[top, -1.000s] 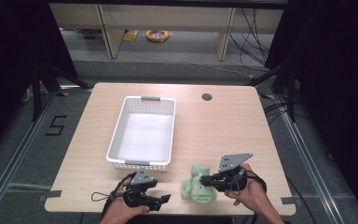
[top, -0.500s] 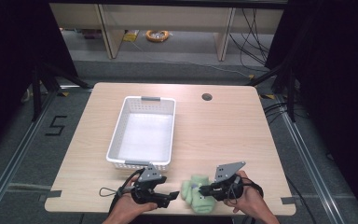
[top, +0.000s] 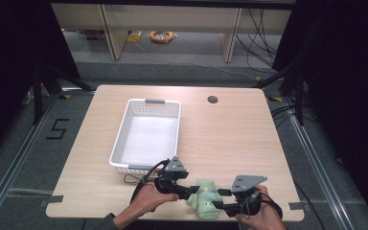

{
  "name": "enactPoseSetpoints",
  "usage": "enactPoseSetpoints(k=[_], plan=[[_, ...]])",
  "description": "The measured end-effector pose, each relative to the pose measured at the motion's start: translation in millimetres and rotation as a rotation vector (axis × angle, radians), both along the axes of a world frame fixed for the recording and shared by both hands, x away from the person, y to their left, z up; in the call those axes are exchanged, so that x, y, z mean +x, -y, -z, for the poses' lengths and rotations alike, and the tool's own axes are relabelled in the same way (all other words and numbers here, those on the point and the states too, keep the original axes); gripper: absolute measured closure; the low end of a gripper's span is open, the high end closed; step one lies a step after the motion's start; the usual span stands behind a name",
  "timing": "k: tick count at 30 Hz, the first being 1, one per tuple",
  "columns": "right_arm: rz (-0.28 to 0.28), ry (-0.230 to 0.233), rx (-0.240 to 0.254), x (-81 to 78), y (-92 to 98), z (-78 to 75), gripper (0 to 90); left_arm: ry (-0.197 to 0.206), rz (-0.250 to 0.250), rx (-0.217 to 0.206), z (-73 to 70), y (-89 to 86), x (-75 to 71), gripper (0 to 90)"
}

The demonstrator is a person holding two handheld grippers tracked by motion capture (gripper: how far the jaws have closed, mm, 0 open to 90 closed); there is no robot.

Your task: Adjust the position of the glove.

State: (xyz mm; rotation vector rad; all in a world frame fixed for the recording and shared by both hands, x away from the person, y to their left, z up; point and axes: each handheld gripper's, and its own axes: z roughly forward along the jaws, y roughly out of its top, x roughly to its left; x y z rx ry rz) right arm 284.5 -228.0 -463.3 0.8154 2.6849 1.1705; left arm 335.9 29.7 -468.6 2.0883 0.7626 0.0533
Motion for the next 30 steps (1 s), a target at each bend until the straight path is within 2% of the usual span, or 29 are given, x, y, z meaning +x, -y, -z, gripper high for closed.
enactPoseSetpoints(k=[2, 3, 4, 5, 9, 10, 11, 12, 13, 14, 15, 16, 17, 18, 19, 20, 21, 22, 23, 24, 25, 26, 27, 28, 29, 30], plan=[[0.018, 0.002, -0.009, -3.3, 0.9, -0.2, 53.9, -0.007, 0.014, 0.002, 0.8, 4.6, 2.8, 35.3], [0.025, -0.013, -0.019, -6.8, 1.6, 0.0, 53.9, -0.013, 0.026, 0.005, 1.0, 6.6, 4.6, 35.3], [0.033, -0.022, -0.019, -8.9, 2.2, 0.7, 54.0, -0.033, 0.039, -0.017, 2.0, 10.5, 6.6, 35.3], [0.047, -0.029, -0.018, -10.5, 2.5, 2.5, 54.2, -0.018, 0.045, 0.002, 1.3, 11.1, 8.5, 35.6], [0.072, -0.066, -0.032, -12.1, 0.9, 8.9, 55.4, -0.02, 0.075, 0.016, 0.2, 20.3, 14.1, 36.6], [0.08, -0.11, -0.052, -12.5, 1.2, 9.2, 55.5, -0.042, 0.093, 0.003, 1.1, 23.0, 15.3, 38.1], [0.08, -0.11, -0.052, -12.5, 1.2, 9.2, 55.5, -0.023, 0.088, 0.013, 1.0, 24.3, 17.3, 38.1], [0.075, -0.116, -0.056, -11.1, 1.8, 10.5, 55.5, -0.025, 0.095, 0.004, 1.3, 26.6, 18.6, 38.2], [0.08, -0.133, -0.062, -11.2, 1.0, 12.6, 55.5, -0.026, 0.121, 0.008, 2.2, 29.2, 20.3, 39.1], [0.077, -0.143, -0.069, -11.1, 0.1, 15.2, 55.6, -0.027, 0.123, 0.019, 2.9, 31.5, 20.8, 40.1], [0.081, -0.147, -0.056, -11.5, -1.5, 18.2, 55.7, -0.032, 0.127, 0.015, 3.8, 33.1, 21.9, 40.1], [0.077, -0.167, -0.061, -12.0, -2.1, 18.6, 55.7, -0.039, 0.136, 0.015, 5.0, 34.6, 23.7, 40.1], [0.066, -0.164, -0.066, -10.8, -1.9, 19.8, 56.5, -0.052, 0.146, 0.015, 7.1, 36.5, 25.9, 40.5], [0.062, -0.175, -0.066, -9.6, -2.1, 22.0, 59.6, -0.068, 0.163, 0.031, 10.5, 38.4, 28.2, 41.3], [0.062, -0.175, -0.066, -9.6, -2.1, 22.0, 59.6, -0.068, 0.163, 0.031, 10.5, 38.4, 28.2, 42.3], [0.07, -0.195, -0.057, -9.8, -2.9, 23.5, 60.8, -0.074, 0.168, 0.035, 12.3, 39.0, 28.5, 42.3], [0.057, -0.199, -0.064, -8.6, -2.3, 24.5, 64.9, -0.082, 0.175, 0.03, 13.8, 39.1, 28.7, 45.1], [0.025, -0.197, -0.052, -6.5, -1.3, 27.0, 70.8, -0.085, 0.185, 0.044, 15.0, 38.6, 28.4, 47.7], [0.025, -0.197, -0.052, -6.5, -1.3, 27.0, 70.8, -0.085, 0.185, 0.044, 15.0, 38.6, 28.4, 49.5], [0.039, -0.21, -0.055, -8.1, -1.7, 27.1, 75.1, -0.075, 0.191, 0.056, 15.2, 37.6, 28.2, 49.5], [0.036, -0.211, -0.05, -8.2, -1.6, 26.8, 79.1, -0.076, 0.191, 0.055, 15.3, 37.3, 27.5, 53.3], [0.028, -0.223, -0.051, -9.2, -1.8, 25.5, 83.1, -0.077, 0.193, 0.049, 14.7, 35.4, 26.5, 62.3], [0.028, -0.223, -0.051, -9.2, -1.8, 25.5, 83.1, -0.077, 0.193, 0.049, 14.7, 35.4, 26.5, 66.4], [0.01, -0.192, -0.051, -6.9, -0.8, 25.8, 83.8, -0.063, 0.186, 0.053, 13.1, 34.1, 25.4, 66.4], [0.028, -0.197, -0.047, -8.5, -0.8, 23.3, 84.6, -0.048, 0.184, 0.063, 11.8, 33.2, 25.0, 78.8], [0.03, -0.207, -0.045, -9.7, -1.0, 21.2, 84.8, -0.053, 0.187, 0.062, 11.5, 32.5, 24.8, 80.3]])
